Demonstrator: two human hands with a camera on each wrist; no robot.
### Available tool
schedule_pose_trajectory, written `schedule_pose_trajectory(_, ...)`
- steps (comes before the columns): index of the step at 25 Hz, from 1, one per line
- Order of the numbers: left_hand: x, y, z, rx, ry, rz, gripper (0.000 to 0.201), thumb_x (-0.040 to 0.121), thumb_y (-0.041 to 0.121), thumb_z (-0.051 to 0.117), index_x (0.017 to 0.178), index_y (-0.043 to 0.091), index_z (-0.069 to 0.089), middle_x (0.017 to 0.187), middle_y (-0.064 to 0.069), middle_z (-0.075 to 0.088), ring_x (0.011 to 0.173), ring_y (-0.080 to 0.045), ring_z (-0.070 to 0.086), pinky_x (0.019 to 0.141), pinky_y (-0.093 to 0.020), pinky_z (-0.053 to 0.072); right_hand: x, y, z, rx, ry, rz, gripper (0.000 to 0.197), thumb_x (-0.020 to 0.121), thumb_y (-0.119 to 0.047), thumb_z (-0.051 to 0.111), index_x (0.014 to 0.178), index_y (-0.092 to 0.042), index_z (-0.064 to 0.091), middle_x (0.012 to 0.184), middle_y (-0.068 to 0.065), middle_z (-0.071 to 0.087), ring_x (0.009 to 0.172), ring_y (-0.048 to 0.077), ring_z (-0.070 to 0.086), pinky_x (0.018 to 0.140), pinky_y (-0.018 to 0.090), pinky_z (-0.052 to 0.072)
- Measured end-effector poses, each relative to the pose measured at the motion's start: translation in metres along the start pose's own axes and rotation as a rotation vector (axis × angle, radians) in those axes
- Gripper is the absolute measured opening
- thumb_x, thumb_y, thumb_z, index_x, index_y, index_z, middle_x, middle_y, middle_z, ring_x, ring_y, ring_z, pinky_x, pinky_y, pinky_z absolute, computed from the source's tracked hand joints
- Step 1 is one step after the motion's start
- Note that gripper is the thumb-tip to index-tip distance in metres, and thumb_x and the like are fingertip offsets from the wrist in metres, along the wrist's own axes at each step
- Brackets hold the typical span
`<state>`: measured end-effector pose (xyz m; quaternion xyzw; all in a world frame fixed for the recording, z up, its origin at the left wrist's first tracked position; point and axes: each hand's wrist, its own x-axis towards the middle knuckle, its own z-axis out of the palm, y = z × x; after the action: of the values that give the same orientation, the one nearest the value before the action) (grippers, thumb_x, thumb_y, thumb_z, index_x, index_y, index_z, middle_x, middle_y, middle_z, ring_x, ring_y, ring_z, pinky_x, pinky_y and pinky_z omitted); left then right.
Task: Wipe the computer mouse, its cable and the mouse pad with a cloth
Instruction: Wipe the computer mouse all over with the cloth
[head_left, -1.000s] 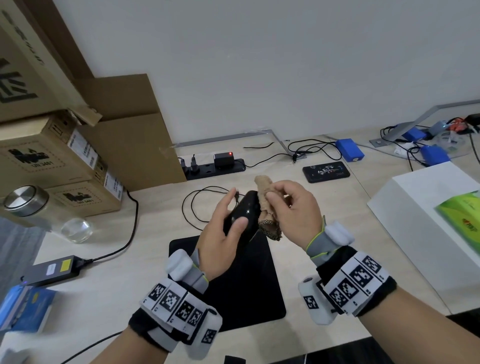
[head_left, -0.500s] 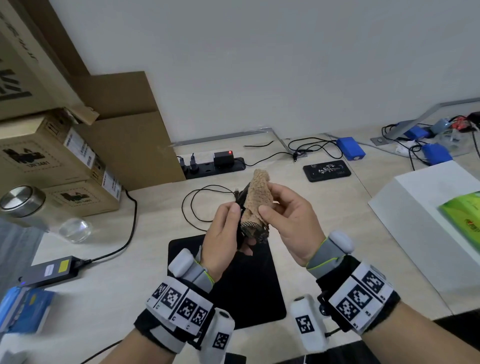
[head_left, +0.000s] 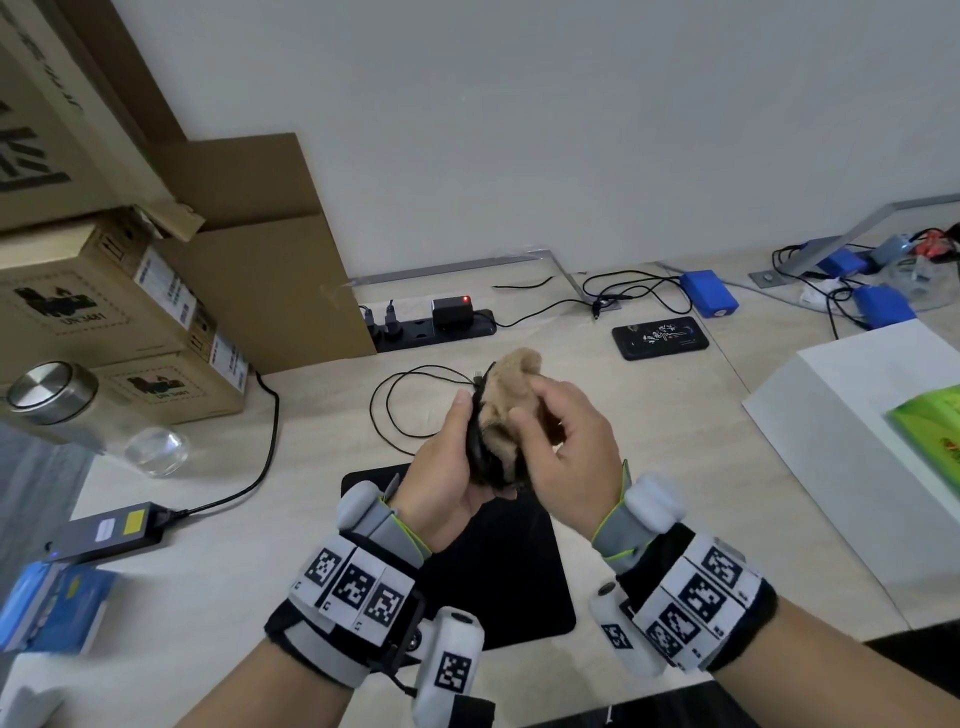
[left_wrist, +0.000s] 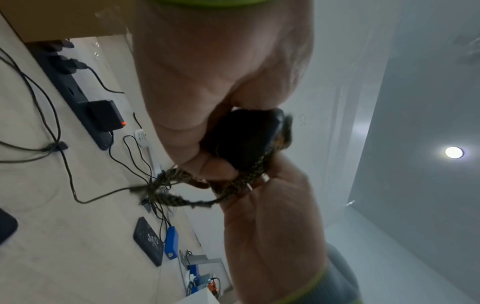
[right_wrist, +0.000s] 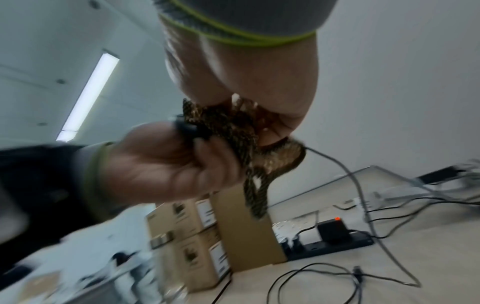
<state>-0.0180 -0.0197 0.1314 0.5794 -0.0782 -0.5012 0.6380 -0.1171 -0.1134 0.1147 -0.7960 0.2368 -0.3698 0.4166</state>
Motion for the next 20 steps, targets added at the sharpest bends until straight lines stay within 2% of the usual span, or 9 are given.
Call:
schedule_pose_trajectory(2,0.002,0.003,-0.001,-0.079,0.055,0.012,0.057,0.1,0.051,0.035,0.104,0.006,0.07,0.107,-0.021,0.072,0.1,-0.033,0.067,0.091,-0.042,0.05,-0.014,-0.011,0.005,-0.007,-0.096,-0.132,0.031,0.084,-0.027,0.059,0.112,-0.014,0.064,0.096,-0.003,0.06,0.086,0.005,0.054,0.078,0.018,0.043)
schedule_pose_trajectory(3,0.002,0.004,-0.001,-0.087,0.081,0.016,0.056,0.1,0.05,0.037,0.1,0.005,0.071,0.106,-0.023,0.071,0.098,-0.034,0.067,0.09,-0.043,0.051,-0.016,-0.011,0.006,-0.019,-0.107,-0.175,0.029,0.083,-0.024,0.06,0.109,-0.013,0.064,0.095,0.0,0.059,0.086,0.006,0.053,0.077,0.018,0.043)
schedule_pose_trajectory(6,0.002,0.004,0.002,-0.034,0.03,0.032,0.054,0.101,0.049,0.035,0.093,0.007,0.069,0.084,-0.02,0.066,0.067,-0.028,0.06,0.058,-0.033,0.045,0.007,0.001,0.002,-0.059,-0.018,-0.159,0.025,0.083,-0.019,0.056,0.103,-0.008,0.064,0.091,0.003,0.056,0.085,0.007,0.048,0.077,0.015,0.04)
schedule_pose_trajectory(8,0.0,0.003,0.002,-0.029,-0.035,0.015,0.055,0.102,0.047,0.03,0.1,0.003,0.064,0.077,-0.018,0.063,0.056,-0.027,0.057,0.049,-0.03,0.042,0.027,0.008,-0.002,-0.072,0.088,-0.034,0.021,0.084,-0.019,0.055,0.1,-0.009,0.065,0.088,0.003,0.058,0.084,0.011,0.051,0.077,0.022,0.044)
schedule_pose_trajectory(10,-0.001,0.002,0.0,-0.045,-0.033,0.014,0.055,0.102,0.046,0.03,0.103,0.002,0.062,0.076,-0.017,0.064,0.056,-0.027,0.058,0.048,-0.03,0.044,0.028,0.005,0.002,-0.063,0.121,0.028,0.019,0.084,-0.015,0.057,0.1,-0.011,0.066,0.088,0.004,0.06,0.086,0.013,0.054,0.079,0.027,0.045)
schedule_pose_trajectory(12,0.003,0.001,-0.001,-0.091,0.011,0.048,0.052,0.102,0.045,0.032,0.103,0.005,0.065,0.084,-0.015,0.07,0.066,-0.025,0.066,0.056,-0.03,0.052,0.01,-0.006,0.007,-0.04,0.038,-0.05,0.019,0.085,-0.015,0.058,0.102,-0.015,0.066,0.091,0.002,0.058,0.086,0.009,0.054,0.079,0.021,0.045)
schedule_pose_trajectory(15,0.008,0.0,-0.003,-0.14,0.066,0.067,0.051,0.102,0.043,0.036,0.103,0.005,0.068,0.1,-0.019,0.072,0.09,-0.027,0.071,0.08,-0.037,0.056,-0.011,-0.014,0.011,-0.029,-0.091,-0.178,0.022,0.084,-0.02,0.057,0.103,-0.013,0.067,0.092,0.001,0.058,0.086,0.012,0.056,0.075,0.02,0.045)
schedule_pose_trajectory(17,0.004,0.0,-0.003,-0.124,0.036,0.027,0.054,0.102,0.045,0.031,0.105,0.004,0.066,0.096,-0.02,0.069,0.077,-0.029,0.069,0.068,-0.035,0.055,0.005,-0.004,0.007,-0.081,-0.066,-0.16,0.022,0.085,-0.02,0.058,0.103,-0.014,0.068,0.091,0.001,0.059,0.084,0.01,0.055,0.074,0.022,0.046)
schedule_pose_trajectory(20,-0.004,0.0,0.001,-0.077,-0.063,-0.04,0.06,0.103,0.045,0.022,0.106,-0.002,0.059,0.082,-0.022,0.06,0.055,-0.028,0.055,0.046,-0.029,0.044,0.039,0.009,0.002,-0.153,0.061,-0.002,0.018,0.085,-0.016,0.061,0.101,-0.017,0.069,0.087,-0.002,0.06,0.082,0.004,0.051,0.076,0.029,0.046)
